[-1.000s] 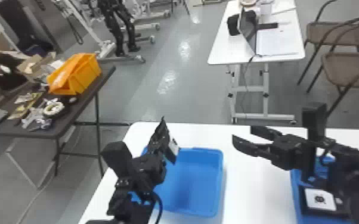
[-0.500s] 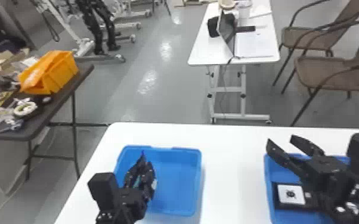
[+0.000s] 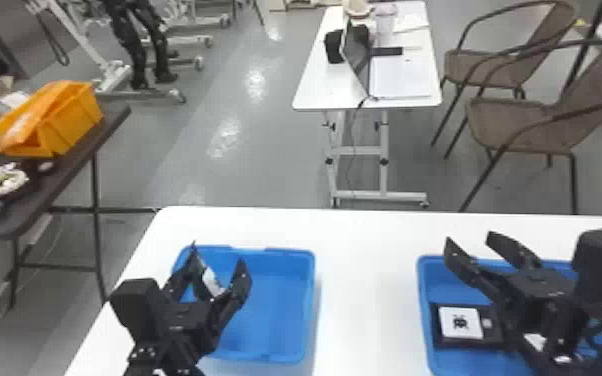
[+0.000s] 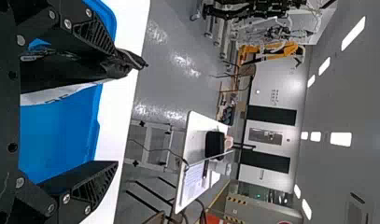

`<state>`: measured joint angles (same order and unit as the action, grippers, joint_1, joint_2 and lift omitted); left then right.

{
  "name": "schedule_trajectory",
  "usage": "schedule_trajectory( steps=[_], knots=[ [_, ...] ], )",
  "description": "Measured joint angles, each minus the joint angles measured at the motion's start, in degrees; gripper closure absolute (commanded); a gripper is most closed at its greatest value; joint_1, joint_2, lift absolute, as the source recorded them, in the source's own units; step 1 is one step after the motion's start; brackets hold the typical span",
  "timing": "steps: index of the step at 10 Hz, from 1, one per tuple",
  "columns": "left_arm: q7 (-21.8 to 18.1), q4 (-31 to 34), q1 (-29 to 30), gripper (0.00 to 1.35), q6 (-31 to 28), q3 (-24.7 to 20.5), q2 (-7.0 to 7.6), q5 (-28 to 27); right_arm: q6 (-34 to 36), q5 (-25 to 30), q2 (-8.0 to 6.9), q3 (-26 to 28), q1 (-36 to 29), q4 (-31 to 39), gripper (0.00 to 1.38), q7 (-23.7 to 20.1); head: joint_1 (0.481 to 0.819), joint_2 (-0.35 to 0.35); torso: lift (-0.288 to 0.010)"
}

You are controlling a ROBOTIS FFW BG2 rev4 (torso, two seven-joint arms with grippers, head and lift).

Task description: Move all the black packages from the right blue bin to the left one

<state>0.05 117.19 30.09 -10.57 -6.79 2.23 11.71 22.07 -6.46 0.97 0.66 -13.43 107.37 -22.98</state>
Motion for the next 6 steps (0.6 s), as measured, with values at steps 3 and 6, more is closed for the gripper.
schedule_trajectory(
  steps=[3,6],
  knots=[
    [-1.56,0.16,-0.72,0.07,-0.31,-0.29,0.92,0.53,1.67,-0.28,-0.10,0.71,-0.98,0.82,0.42,0.48,0.695,0.165,-0.039],
    [-10.18,1.23,-3.22,0.09,-4.31,1.16,1.15,-13.98,1.75,-0.67,-0.01,0.66,-0.63,0.37,0.42,0.39,0.695,0.130,-0.039]
  ],
)
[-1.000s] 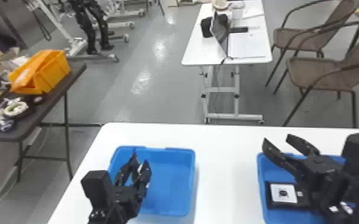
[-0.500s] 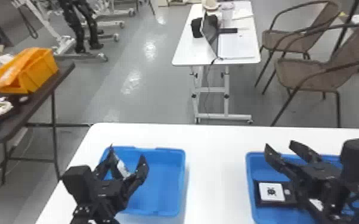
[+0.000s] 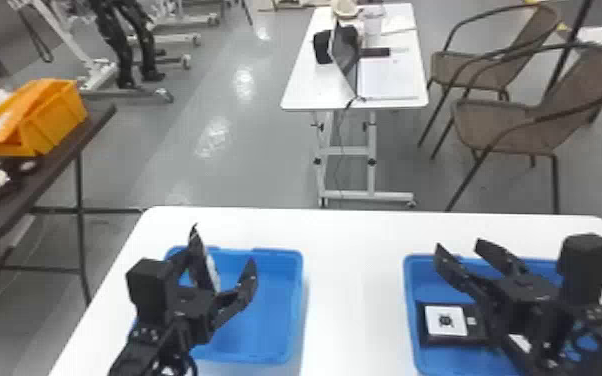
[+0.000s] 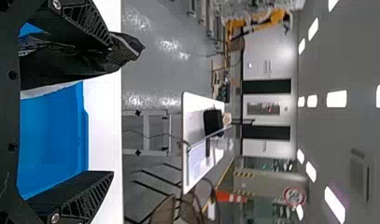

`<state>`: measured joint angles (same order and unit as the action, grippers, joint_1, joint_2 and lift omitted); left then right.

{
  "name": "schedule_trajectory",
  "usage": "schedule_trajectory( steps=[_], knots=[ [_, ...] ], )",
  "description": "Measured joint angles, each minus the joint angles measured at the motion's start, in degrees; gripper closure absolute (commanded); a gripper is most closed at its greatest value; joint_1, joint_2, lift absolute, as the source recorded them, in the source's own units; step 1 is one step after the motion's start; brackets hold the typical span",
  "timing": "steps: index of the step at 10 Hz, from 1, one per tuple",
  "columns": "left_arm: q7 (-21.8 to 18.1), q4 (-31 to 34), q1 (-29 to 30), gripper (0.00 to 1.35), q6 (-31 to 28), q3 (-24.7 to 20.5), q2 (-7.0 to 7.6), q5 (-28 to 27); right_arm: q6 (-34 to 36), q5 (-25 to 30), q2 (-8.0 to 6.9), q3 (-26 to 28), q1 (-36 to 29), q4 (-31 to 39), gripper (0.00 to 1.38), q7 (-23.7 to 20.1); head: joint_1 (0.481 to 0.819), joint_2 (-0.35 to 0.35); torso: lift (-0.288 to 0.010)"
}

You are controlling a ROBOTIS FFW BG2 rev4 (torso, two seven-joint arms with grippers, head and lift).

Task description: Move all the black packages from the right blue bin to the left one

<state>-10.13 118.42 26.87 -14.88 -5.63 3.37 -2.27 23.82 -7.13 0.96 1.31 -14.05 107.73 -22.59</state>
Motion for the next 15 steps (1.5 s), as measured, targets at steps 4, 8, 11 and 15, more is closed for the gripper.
schedule_trajectory(
  steps=[4,8,11,15],
  knots=[
    [-2.55,2.10,-0.44,0.09,-2.41,-1.20,-3.14,-11.89,0.00,-0.70,0.34,-0.09,0.26,-0.51,0.42,-0.13,0.695,0.145,-0.039],
    [-2.52,2.34,-0.41,0.09,-1.95,-1.98,-3.20,-10.93,0.00,-0.98,0.50,-0.08,0.10,-0.58,0.42,-0.12,0.695,0.152,-0.039],
    [-2.36,2.34,-0.41,0.09,-1.31,-3.24,-3.20,-4.62,0.72,0.43,0.44,0.80,-0.88,-0.71,0.41,1.78,0.695,0.142,-0.039],
    [-2.34,2.34,-1.32,0.09,-1.63,-3.77,-3.20,0.67,5.45,2.32,0.29,4.30,-2.24,-2.82,0.42,3.50,0.695,0.084,-0.039]
  ],
)
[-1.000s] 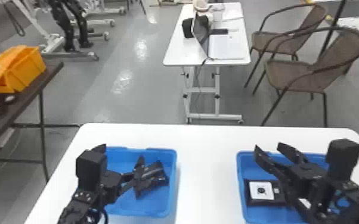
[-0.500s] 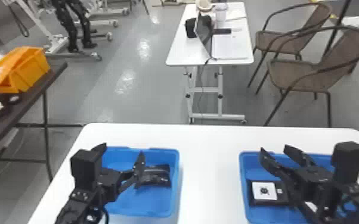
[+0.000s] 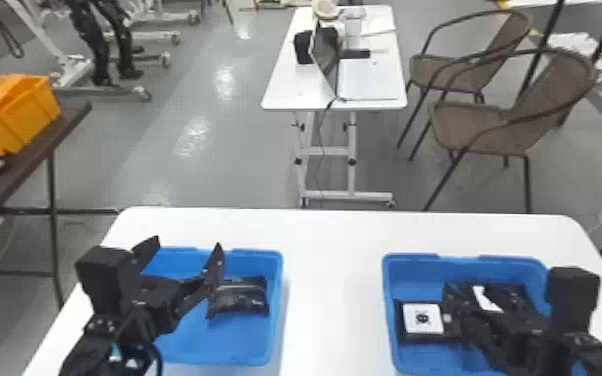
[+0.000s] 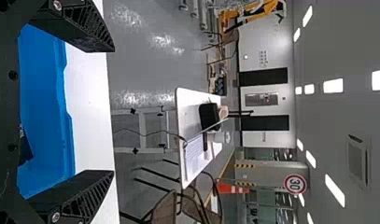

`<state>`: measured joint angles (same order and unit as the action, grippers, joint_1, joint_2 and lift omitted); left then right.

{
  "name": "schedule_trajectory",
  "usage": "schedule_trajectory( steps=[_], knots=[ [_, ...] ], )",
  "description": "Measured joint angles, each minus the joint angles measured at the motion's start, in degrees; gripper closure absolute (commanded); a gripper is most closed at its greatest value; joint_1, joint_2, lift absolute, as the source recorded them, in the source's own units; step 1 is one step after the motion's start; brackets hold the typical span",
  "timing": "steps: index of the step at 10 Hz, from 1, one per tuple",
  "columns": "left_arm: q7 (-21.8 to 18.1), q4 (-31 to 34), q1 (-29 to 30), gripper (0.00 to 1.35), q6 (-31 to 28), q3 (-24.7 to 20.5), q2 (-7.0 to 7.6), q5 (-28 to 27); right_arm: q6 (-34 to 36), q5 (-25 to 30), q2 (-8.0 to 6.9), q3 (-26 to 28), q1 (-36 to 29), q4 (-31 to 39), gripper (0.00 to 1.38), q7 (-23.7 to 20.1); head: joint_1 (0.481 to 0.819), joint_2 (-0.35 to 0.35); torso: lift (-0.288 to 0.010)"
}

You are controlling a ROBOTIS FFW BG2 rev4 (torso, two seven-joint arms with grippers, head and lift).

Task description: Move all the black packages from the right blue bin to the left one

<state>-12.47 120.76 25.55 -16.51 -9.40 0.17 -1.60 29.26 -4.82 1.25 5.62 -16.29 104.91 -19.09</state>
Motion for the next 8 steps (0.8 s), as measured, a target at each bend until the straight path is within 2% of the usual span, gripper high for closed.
schedule_trajectory(
  steps=[2,4,8],
  knots=[
    [0.00,0.00,0.09,0.09,-0.39,-0.01,0.00,0.50,0.59,2.02,-0.31,2.27,-0.30,-1.87,0.42,1.29,0.695,0.051,-0.039],
    [-0.01,-0.01,0.04,0.09,-0.87,0.16,0.00,1.07,0.36,1.83,-0.37,4.25,1.27,-5.52,0.42,1.25,0.695,0.026,-0.039],
    [-0.01,-0.09,0.02,0.09,-1.17,0.26,0.00,1.72,-2.00,2.76,-0.29,4.75,6.47,-13.33,0.42,1.52,0.695,0.007,-0.039]
  ],
)
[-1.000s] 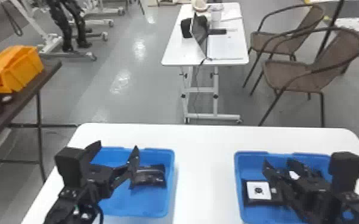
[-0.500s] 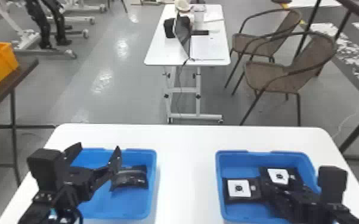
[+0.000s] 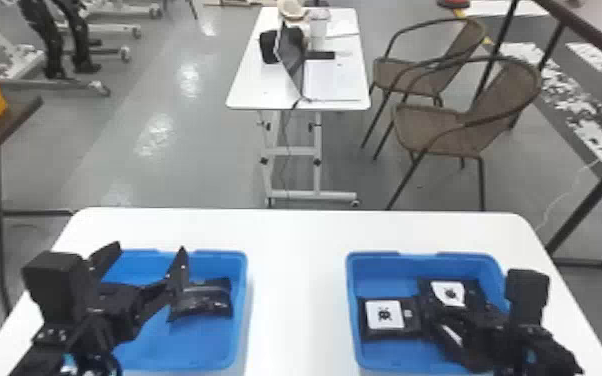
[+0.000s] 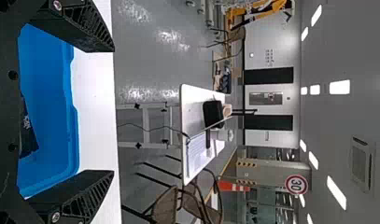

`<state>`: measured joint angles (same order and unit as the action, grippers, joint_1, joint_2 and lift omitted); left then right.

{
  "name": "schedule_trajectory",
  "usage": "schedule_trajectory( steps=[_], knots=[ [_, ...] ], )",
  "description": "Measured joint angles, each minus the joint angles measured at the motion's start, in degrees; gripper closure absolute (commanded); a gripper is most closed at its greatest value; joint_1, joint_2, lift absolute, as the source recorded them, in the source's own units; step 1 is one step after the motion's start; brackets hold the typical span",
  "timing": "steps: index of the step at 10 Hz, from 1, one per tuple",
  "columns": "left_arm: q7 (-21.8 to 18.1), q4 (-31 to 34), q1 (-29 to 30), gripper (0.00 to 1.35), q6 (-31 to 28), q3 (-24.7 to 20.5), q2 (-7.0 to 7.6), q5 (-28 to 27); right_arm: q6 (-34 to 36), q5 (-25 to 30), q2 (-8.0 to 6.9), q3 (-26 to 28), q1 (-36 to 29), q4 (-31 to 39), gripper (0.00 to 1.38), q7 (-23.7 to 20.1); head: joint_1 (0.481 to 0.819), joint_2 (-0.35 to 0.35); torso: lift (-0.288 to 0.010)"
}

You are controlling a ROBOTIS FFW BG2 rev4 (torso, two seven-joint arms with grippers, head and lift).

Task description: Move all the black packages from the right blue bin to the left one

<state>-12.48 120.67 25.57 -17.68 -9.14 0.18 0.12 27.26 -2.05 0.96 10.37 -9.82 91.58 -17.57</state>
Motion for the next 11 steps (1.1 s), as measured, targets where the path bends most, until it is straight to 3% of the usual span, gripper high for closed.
schedule_trajectory(
  steps=[4,8,9,10,11],
  knots=[
    [-0.09,0.00,-0.05,0.09,-0.15,0.06,0.00,0.42,-0.38,1.31,0.04,0.67,0.89,-2.01,0.41,3.27,0.695,-0.020,-0.039],
    [-0.60,0.00,-0.08,0.09,-0.89,-0.32,0.00,0.83,-1.50,2.11,1.19,0.86,5.12,-10.08,0.42,1.20,0.695,-0.024,-0.039],
    [-0.70,0.00,-0.13,0.09,-1.09,-0.27,0.00,0.84,-2.29,2.19,1.42,0.60,6.15,-11.74,0.54,0.85,0.695,-0.022,-0.039],
    [-0.77,0.00,-0.13,0.09,-1.21,-0.26,0.00,0.72,-2.66,2.57,1.40,0.24,6.40,-11.94,1.05,0.86,0.695,-0.020,-0.039],
    [-0.80,-0.01,-0.05,0.09,-1.27,-0.26,0.00,0.57,-3.05,2.15,1.23,0.05,6.07,-11.53,1.11,1.01,0.695,-0.015,-0.039]
  ],
)
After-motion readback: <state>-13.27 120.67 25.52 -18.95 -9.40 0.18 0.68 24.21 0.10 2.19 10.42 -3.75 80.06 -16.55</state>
